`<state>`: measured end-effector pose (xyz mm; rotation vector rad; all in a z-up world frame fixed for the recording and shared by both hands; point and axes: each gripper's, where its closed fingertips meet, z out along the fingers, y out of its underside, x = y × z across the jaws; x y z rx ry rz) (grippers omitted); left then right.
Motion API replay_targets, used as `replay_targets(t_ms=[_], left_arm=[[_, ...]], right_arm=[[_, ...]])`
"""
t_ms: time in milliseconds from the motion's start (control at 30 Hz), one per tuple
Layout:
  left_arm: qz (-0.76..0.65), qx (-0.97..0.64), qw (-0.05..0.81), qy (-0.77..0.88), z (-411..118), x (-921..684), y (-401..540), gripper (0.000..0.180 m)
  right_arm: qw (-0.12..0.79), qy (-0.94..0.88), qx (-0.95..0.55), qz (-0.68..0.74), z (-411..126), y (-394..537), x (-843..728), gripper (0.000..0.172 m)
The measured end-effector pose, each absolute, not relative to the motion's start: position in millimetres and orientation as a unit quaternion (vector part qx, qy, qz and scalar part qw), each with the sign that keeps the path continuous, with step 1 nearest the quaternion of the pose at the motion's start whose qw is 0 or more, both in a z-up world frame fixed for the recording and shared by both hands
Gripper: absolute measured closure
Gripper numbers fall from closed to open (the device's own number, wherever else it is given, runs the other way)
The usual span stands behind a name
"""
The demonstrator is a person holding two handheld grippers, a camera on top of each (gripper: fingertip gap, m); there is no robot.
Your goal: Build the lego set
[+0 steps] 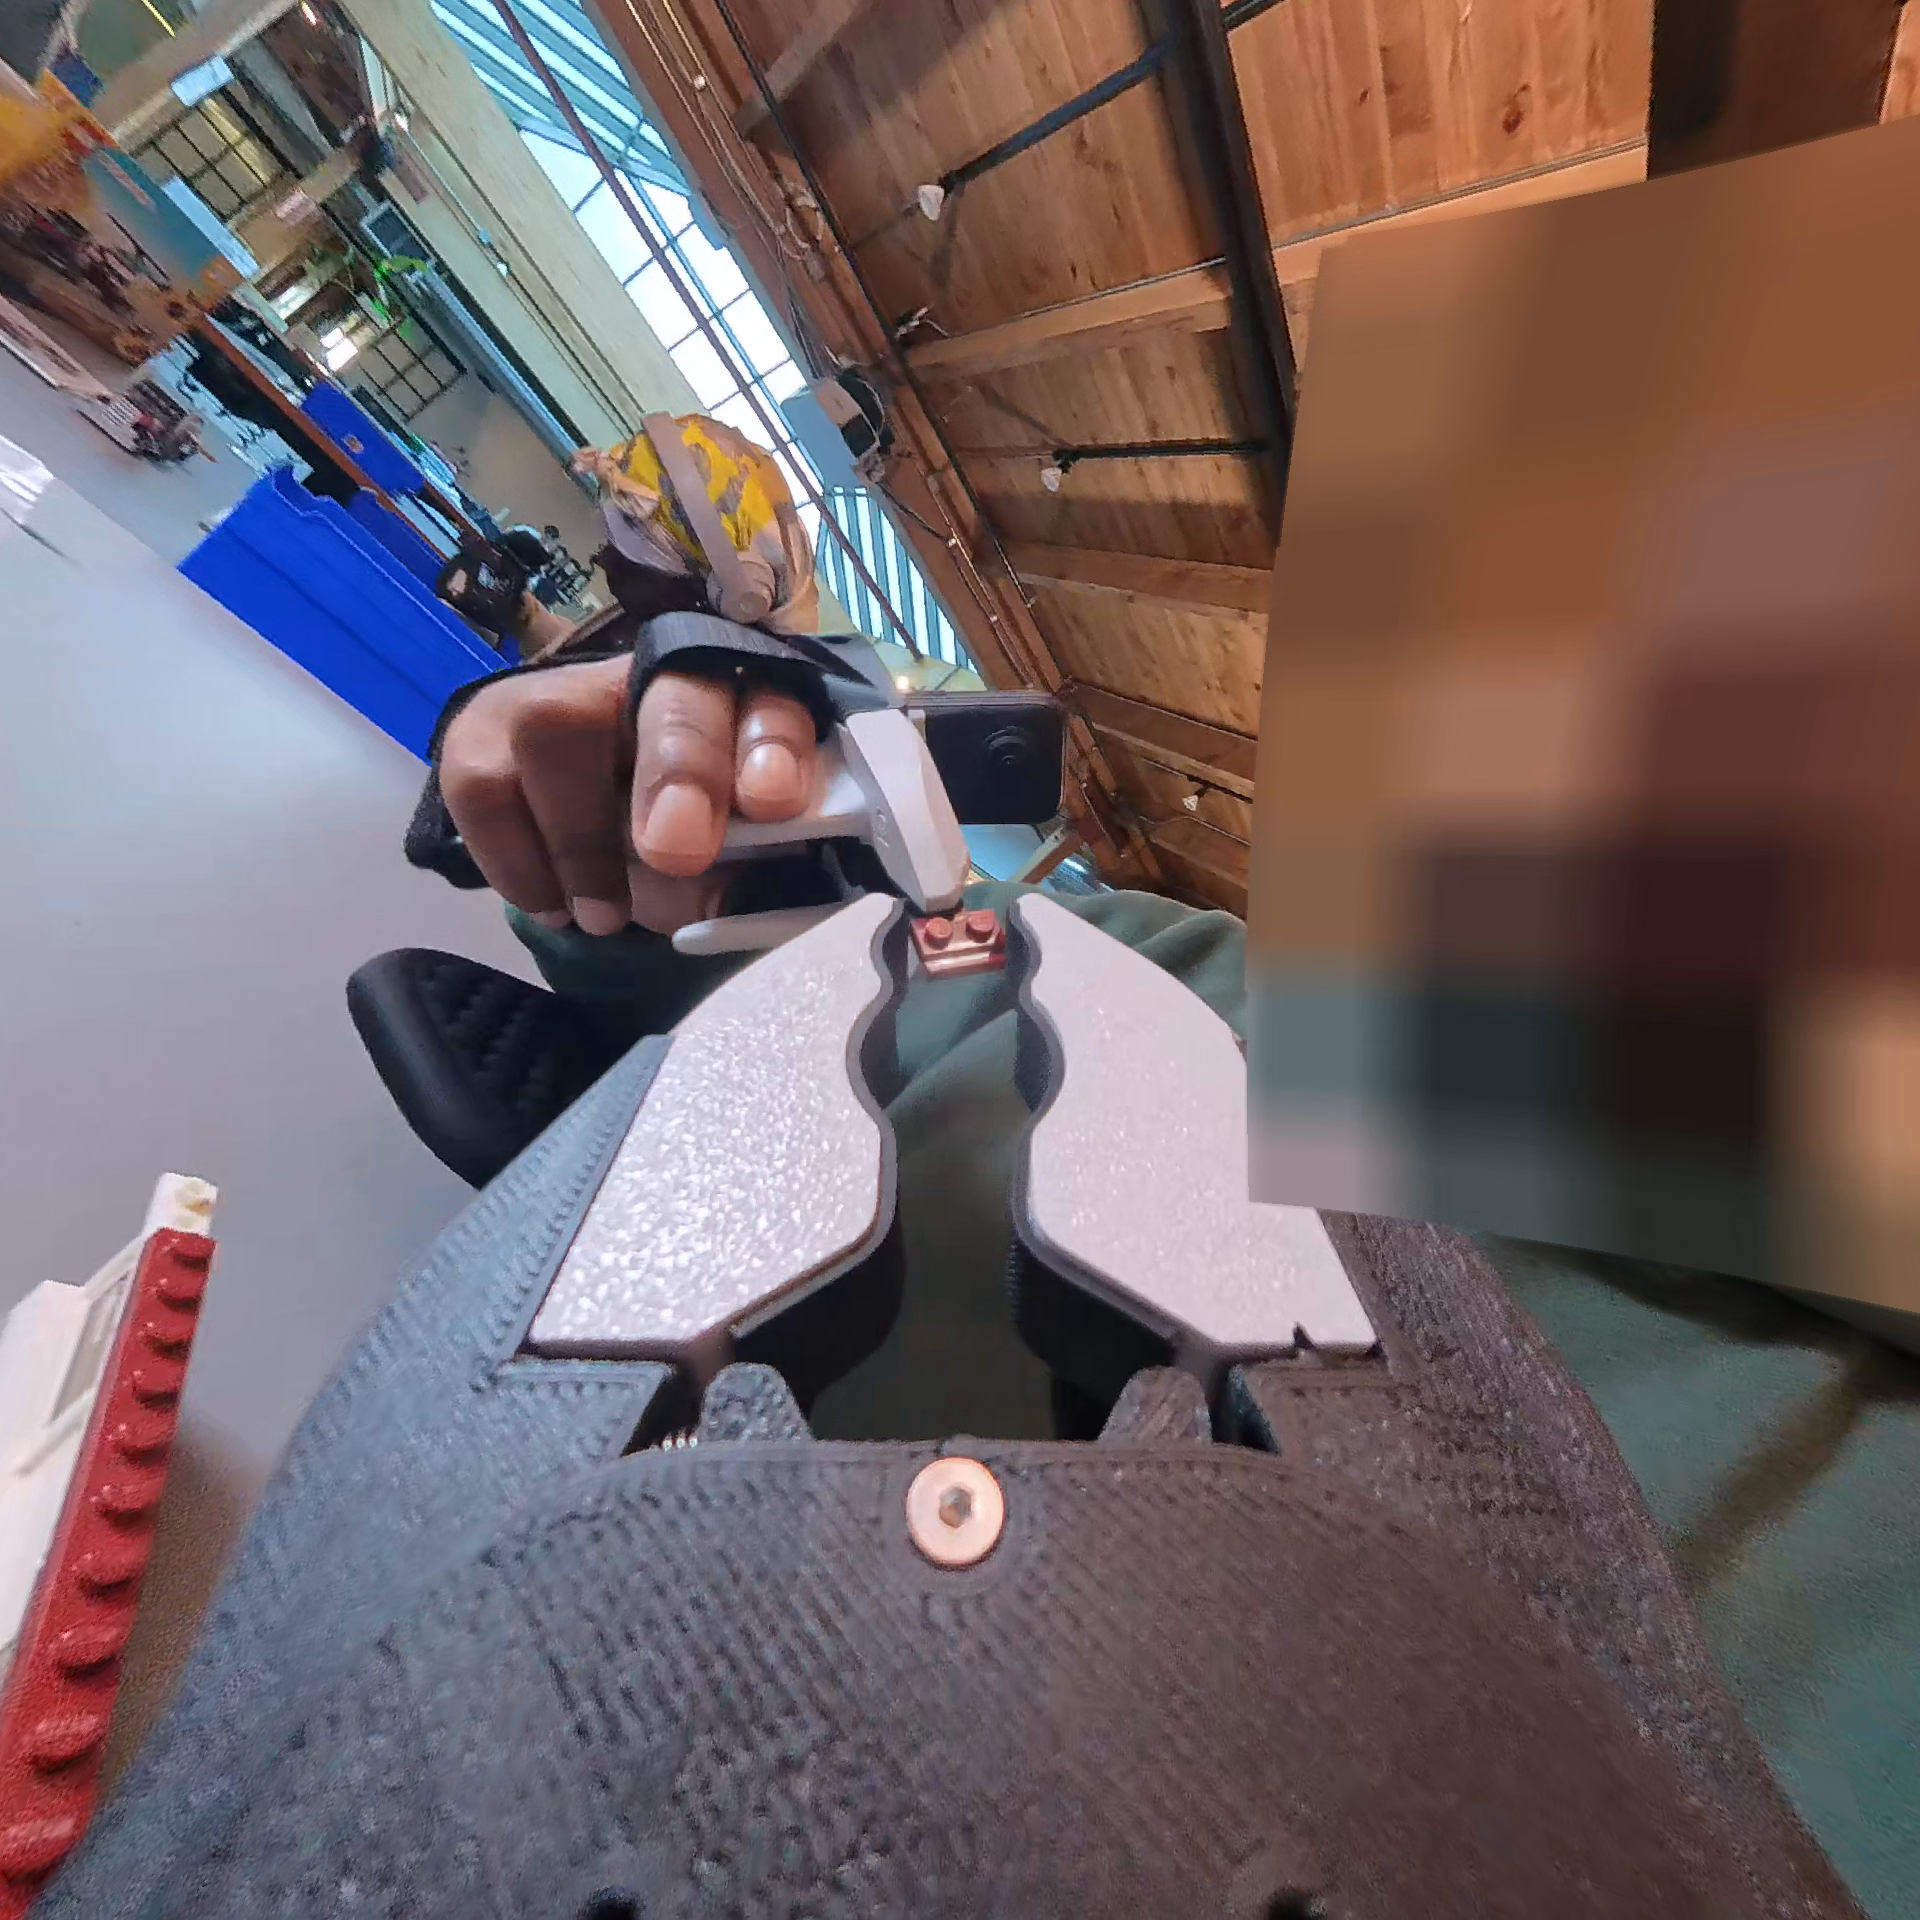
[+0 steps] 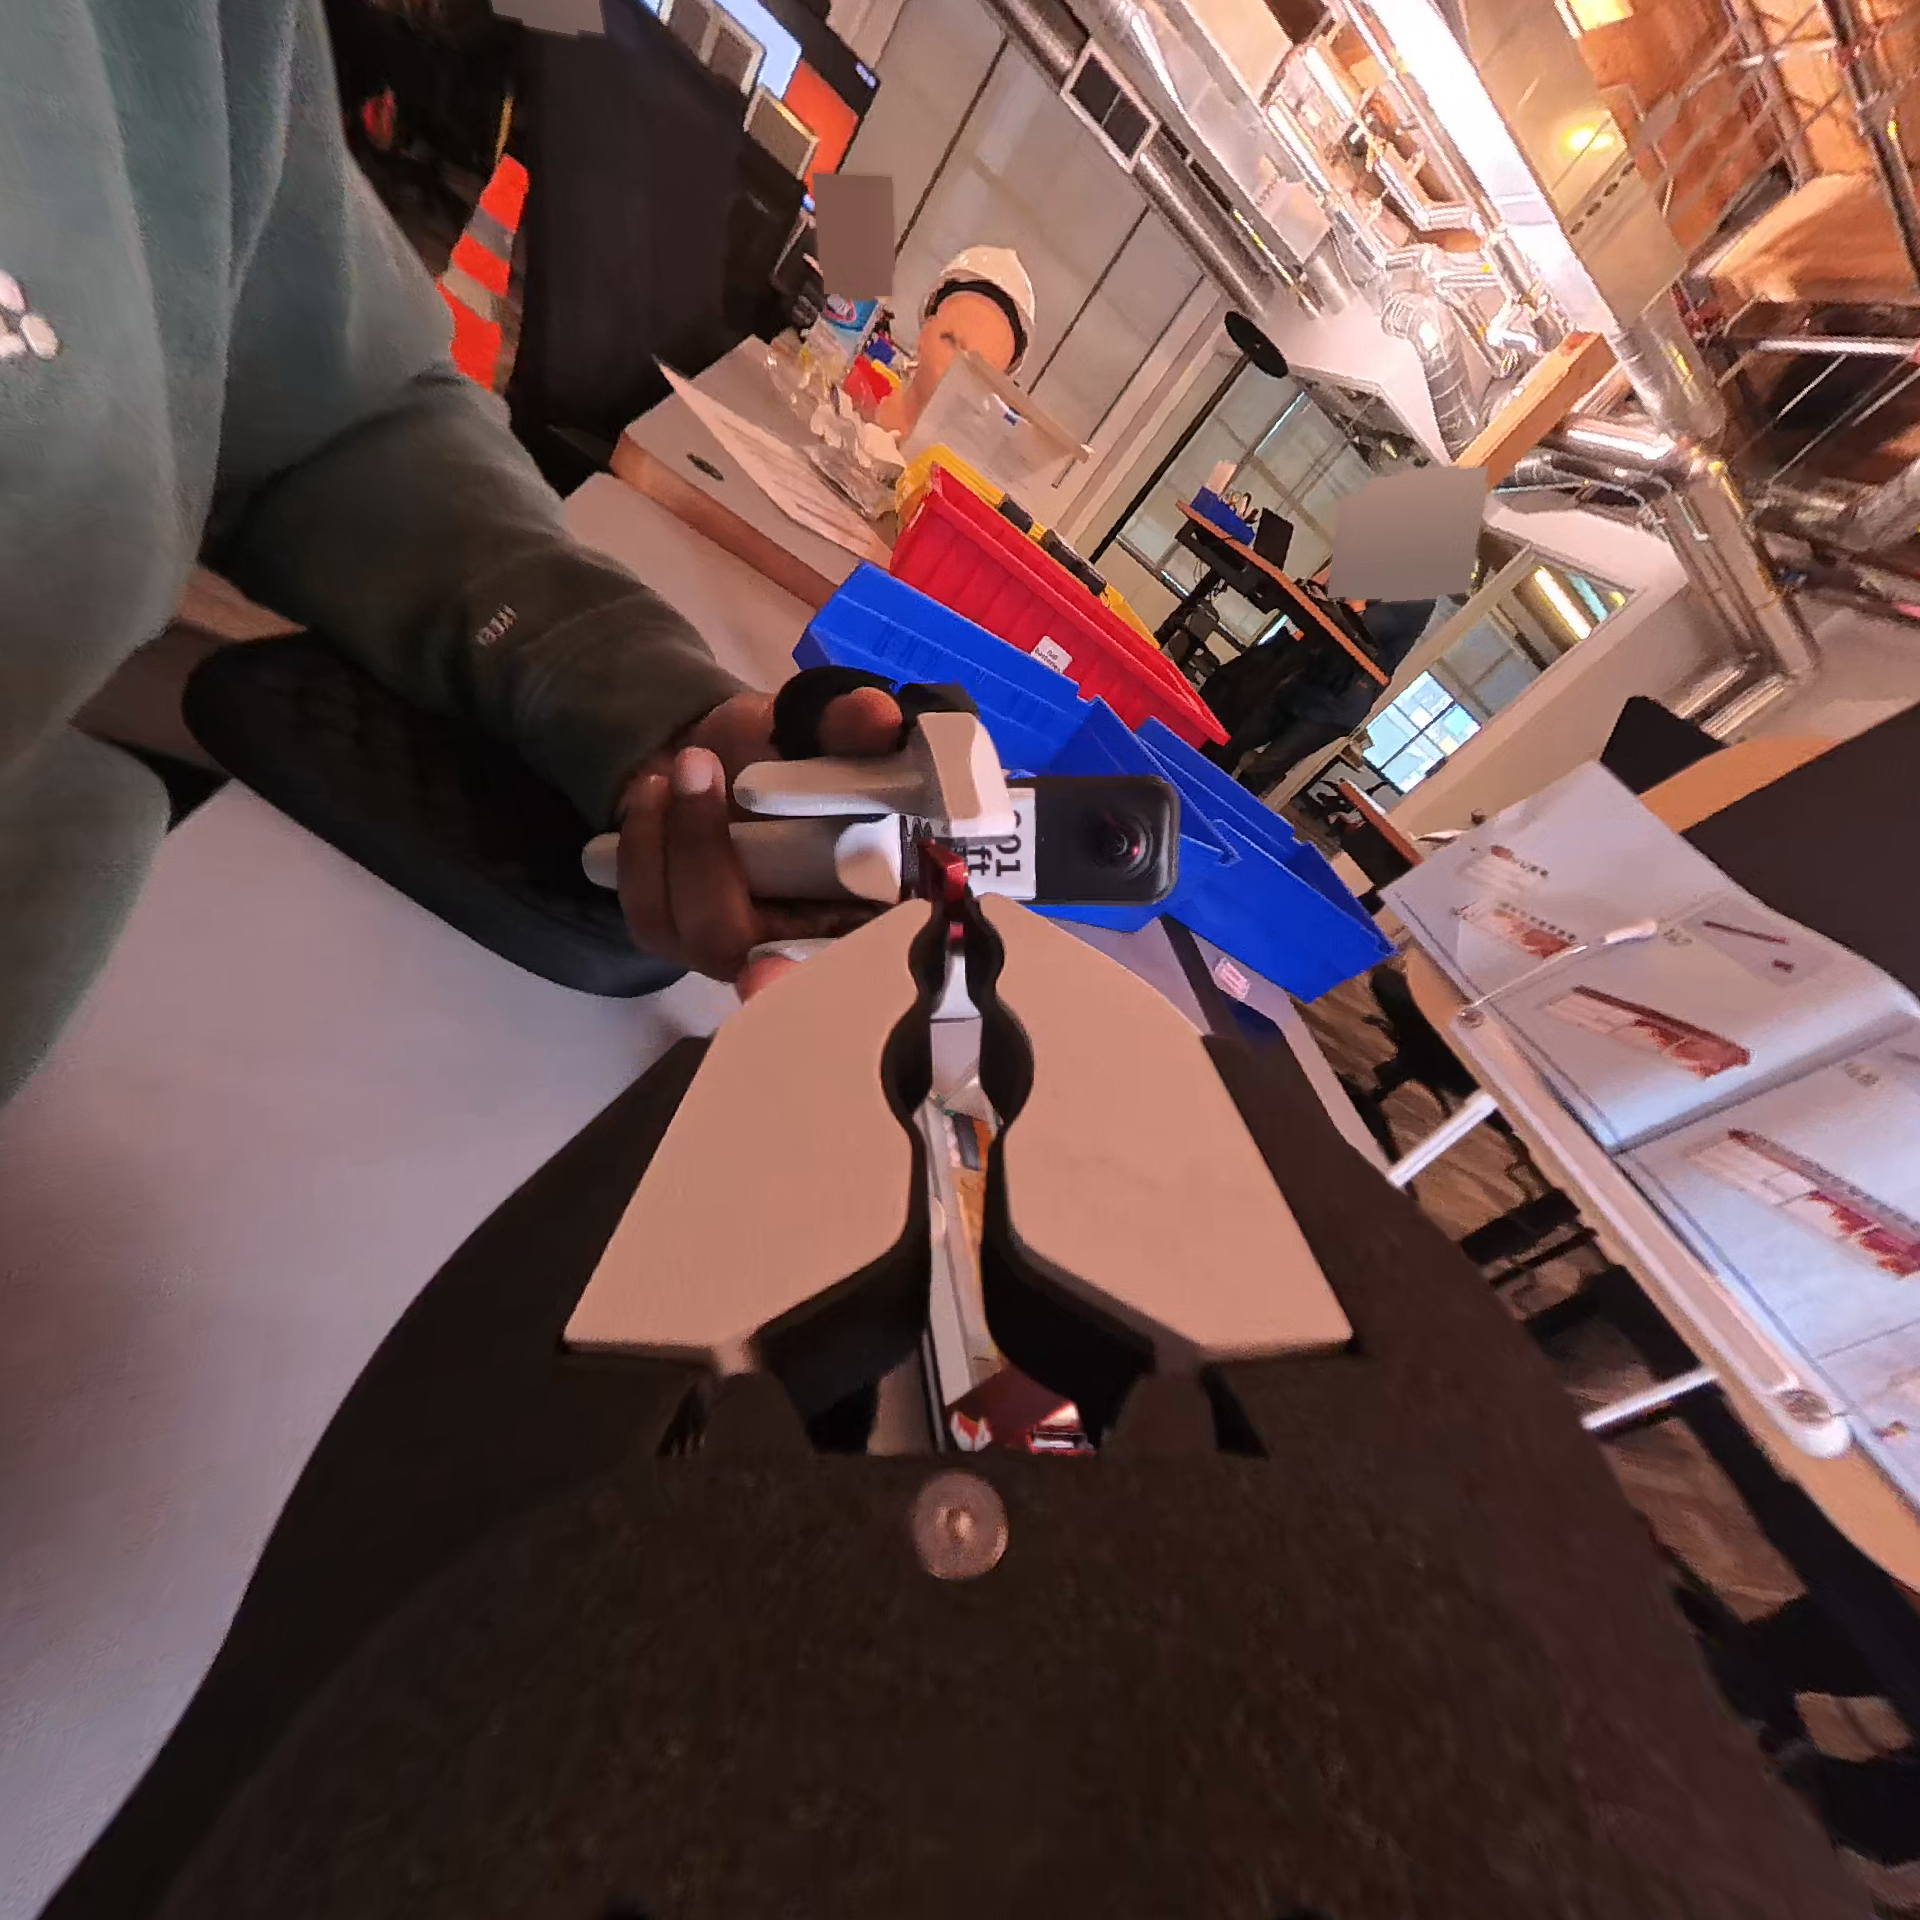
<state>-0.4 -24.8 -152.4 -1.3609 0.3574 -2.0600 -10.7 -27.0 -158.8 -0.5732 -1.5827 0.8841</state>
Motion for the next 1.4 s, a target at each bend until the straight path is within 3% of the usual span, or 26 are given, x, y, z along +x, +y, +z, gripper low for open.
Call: replay_targets(t_ms=[667,1000,1200,1400], left_arm=[[-0.771,-0.550,0.312,0.073,-167.6,-1.2,-6.0,0.166],[-0.702,-0.591,0.398,0.010,-181.5,-22.5,23.6,0.166],[-0.638,-0.613,0.466,0.005,-182.4,-27.6,33.1,0.166],[-0.594,-0.627,0.504,0.012,-181.7,-29.5,35.2,0.166]], right_arm=[[0.662,-0.700,-0.187,0.193,-170.2,-7.6,-10.6,0.169],[0.592,-0.647,-0.372,0.306,-182.3,17.8,-25.7,0.147],[0.572,-0.610,-0.465,0.290,-189.8,28.7,-41.2,0.152],[0.588,-0.600,-0.463,0.280,-188.0,31.8,-41.9,0.160]])
